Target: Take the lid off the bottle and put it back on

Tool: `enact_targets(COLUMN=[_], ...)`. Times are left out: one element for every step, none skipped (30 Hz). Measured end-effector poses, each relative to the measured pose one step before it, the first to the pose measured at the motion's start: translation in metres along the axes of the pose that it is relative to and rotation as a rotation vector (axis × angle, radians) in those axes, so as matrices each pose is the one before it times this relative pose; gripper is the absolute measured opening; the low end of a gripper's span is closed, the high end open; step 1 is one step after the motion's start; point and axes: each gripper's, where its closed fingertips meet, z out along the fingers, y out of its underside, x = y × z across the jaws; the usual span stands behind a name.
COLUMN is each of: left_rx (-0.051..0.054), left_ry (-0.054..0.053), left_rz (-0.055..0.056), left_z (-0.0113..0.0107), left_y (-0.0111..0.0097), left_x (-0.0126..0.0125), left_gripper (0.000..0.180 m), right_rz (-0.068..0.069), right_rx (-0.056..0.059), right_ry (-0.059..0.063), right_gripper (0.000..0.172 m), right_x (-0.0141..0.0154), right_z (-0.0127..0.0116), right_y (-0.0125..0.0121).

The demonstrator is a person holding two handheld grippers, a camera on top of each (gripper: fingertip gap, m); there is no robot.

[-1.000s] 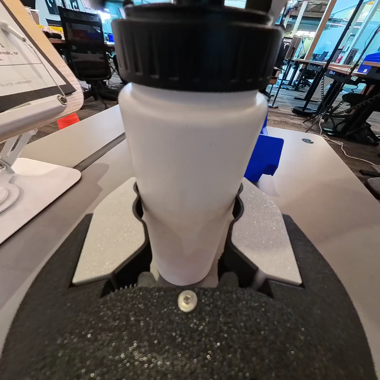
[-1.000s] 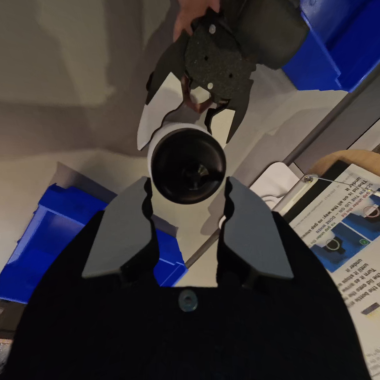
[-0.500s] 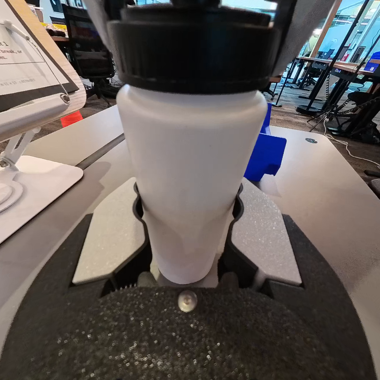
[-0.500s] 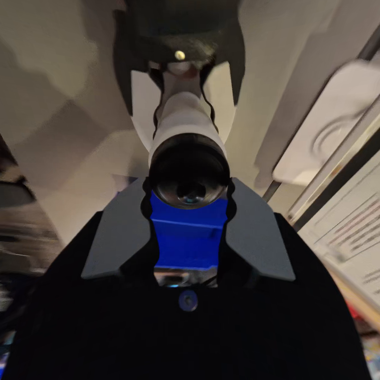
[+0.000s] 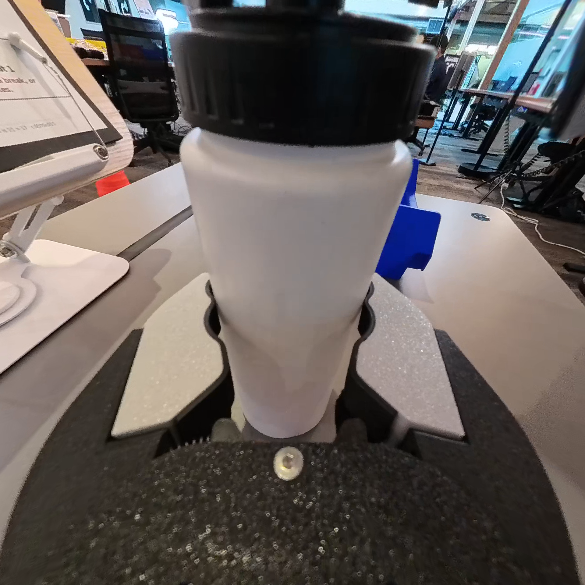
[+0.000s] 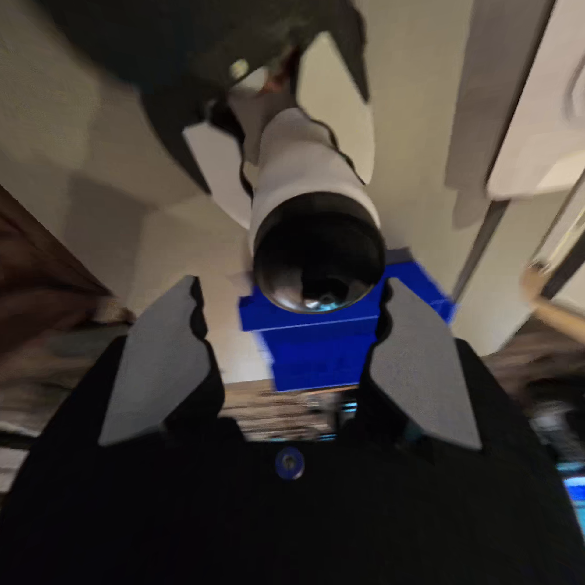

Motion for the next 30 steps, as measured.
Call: enact_targets(left_rx=[-0.0022, -0.0021, -0.001, 0.0005, 0.0014, 0.0018, 0.0014, 0.0003, -0.0011, -0.0022, -0.002, -0.0008, 0.0003, 0.0009, -0.0008, -0.002, -0.0012, 0.0009, 0.0021, 0.0014, -0.0012, -0.0031, -0.0029, -0.0013, 0.0007, 0.0009, -0.001, -0.0027, -0.0028, -0.0013], left_ry=[0.0007, 0.0012, 0.0016, 0.0022, 0.002, 0.0015, 0.0011, 0.0011, 0.0014, 0.0015, 0.0007, 0.0, 0.0009, 0.0012, 0.0, -0.0014, -0.001, 0.0, -0.0016, -0.0008, -0.0013, -0.0032, -0.0043, -0.0037, -0.0028, -0.0023, -0.0028, -0.0039, -0.0044, -0.0048], left_rz=[0.0023, 0.0028, 0.0018, 0.0003, -0.0015, -0.0031, -0.0028, -0.0011, 0.001, 0.0023, 0.0022, 0.0, -0.0021, -0.0004, 0.0024, 0.0005, -0.0026, -0.0018, -0.0014, 0.0008, 0.0028, 0.002, 0.0006, -0.0003, -0.0009, -0.0007, 0.002, 0.0022, 0.0012, -0.0006], left_z=[0.00013, 0.00011, 0.00013, 0.00015, 0.00003, -0.00017, -0.00007, 0.00003, 0.00002, 0.00013, 0.00024, 0.00002, -0.00017, -0.0001, 0.00015, -0.00018, -0.00032, -0.00012, 0.00017, 0.00012, 0.00013, 0.00033, 0.00034, 0.00019, -0.00003, -0.00013, 0.00023, 0.00015, 0.00005, -0.00021], left_y=[0.00016, 0.00006, 0.0001, 0.0, 0.0, -0.00013, 0.00001, 0.00004, 0.00013, 0.00016, 0.00012, -0.00001, 0.00005, 0.00009, 0.0001, 0.00006, 0.00005, -0.00001, -0.00009, -0.00007, 0.00016, 0.00005, 0.00001, 0.00005, 0.00004, -0.00007, 0.00013, 0.00003, 0.00015, 0.0001], left_x=[0.00034, 0.00037, 0.00028, 0.00006, -0.00004, -0.00028, -0.00017, -0.00009, 0.00021, 0.00034, 0.00034, 0.0, -0.00024, -0.00004, 0.00022, -0.0003, -0.00053, -0.00028, -0.00042, 0.00003, 0.00023, 0.00006, -0.00009, -0.00005, -0.00021, -0.00015, 0.0002, 0.00006, -0.00014, -0.00038], left_gripper=[0.086, 0.086, 0.086, 0.086, 0.086, 0.086, 0.086, 0.086, 0.086, 0.086, 0.086, 0.086, 0.086, 0.086, 0.086, 0.086, 0.086, 0.086, 0.086, 0.086, 0.086, 0.086, 0.086, 0.086, 0.086, 0.086, 0.086, 0.086, 0.086, 0.086], right_rz=[-0.1378, -0.1178, -0.103, -0.082, -0.0614, -0.0452, -0.0219, -0.0106, -0.0158, -0.0327, -0.0431, -0.0391, -0.0267, -0.0086, -0.0014, -0.0077, 0.0028, 0.0177, 0.0236, 0.0234, 0.0201, 0.0312, 0.058, 0.0626, 0.0607, 0.0631, 0.0639, 0.0661, 0.0713, 0.0829], right_rx=[0.0091, 0.005, 0.0193, 0.0422, 0.0548, 0.0537, 0.0344, 0.0198, 0.0282, 0.0484, 0.0529, 0.0355, 0.0127, 0.0006, -0.0011, -0.0017, -0.001, 0.0022, -0.0021, -0.0044, -0.0047, -0.0137, -0.0271, -0.0351, -0.032, -0.0253, -0.0258, -0.0256, -0.0264, -0.0263], right_ry=[0.0762, 0.075, 0.0508, 0.044, 0.0173, 0.0107, 0.0103, -0.0187, -0.0157, -0.0043, 0.0015, 0.0068, -0.0221, -0.0415, -0.0262, -0.0217, -0.0093, -0.0135, -0.0069, -0.0004, 0.0043, 0.0066, 0.0017, 0.001, 0.0034, 0.0054, 0.0004, -0.0016, -0.0051, -0.0113], right_gripper=[0.119, 0.122, 0.121, 0.117, 0.111, 0.112, 0.108, 0.103, 0.094, 0.083, 0.076, 0.073, 0.072, 0.067, 0.069, 0.069, 0.069, 0.069, 0.069, 0.069, 0.068, 0.068, 0.068, 0.068, 0.068, 0.068, 0.068, 0.068, 0.068, 0.068], right_x=[0.00414, 0.00477, 0.00252, 0.00347, 0.00152, 0.00295, 0.00526, 0.00223, 0.00261, 0.00272, 0.00239, 0.00319, -0.00019, -0.00271, -0.00035, -0.00021, 0.00111, 0.00029, 0.00023, -0.00011, -0.0008, -0.00081, -0.00097, -0.00101, -0.0008, -0.00049, -0.00132, -0.00138, -0.00147, -0.00187], right_z=[0.00168, 0.00086, 0.00033, -0.00039, -0.00078, -0.00077, -0.00051, -0.00012, -0.00005, -0.00008, 0.00033, 0.00034, 0.00088, 0.00164, 0.00165, 0.00047, -0.00013, -0.00022, -0.00019, -0.00017, 0.00001, 0.00002, -0.00023, -0.00026, -0.00005, -0.00011, -0.00009, -0.00018, -0.00017, -0.00031], right_y=[0.00436, 0.00482, 0.00347, 0.00086, -0.0005, -0.00004, 0.00139, 0.00211, -0.00037, -0.00389, -0.0055, -0.00452, -0.00243, -0.00088, -0.00053, -0.0004, 0.00006, -0.0002, 0.00046, 0.0005, 0.00003, 0.00055, 0.0009, 0.00091, 0.00035, 0.00018, 0.00047, 0.00085, 0.00073, 0.00021])
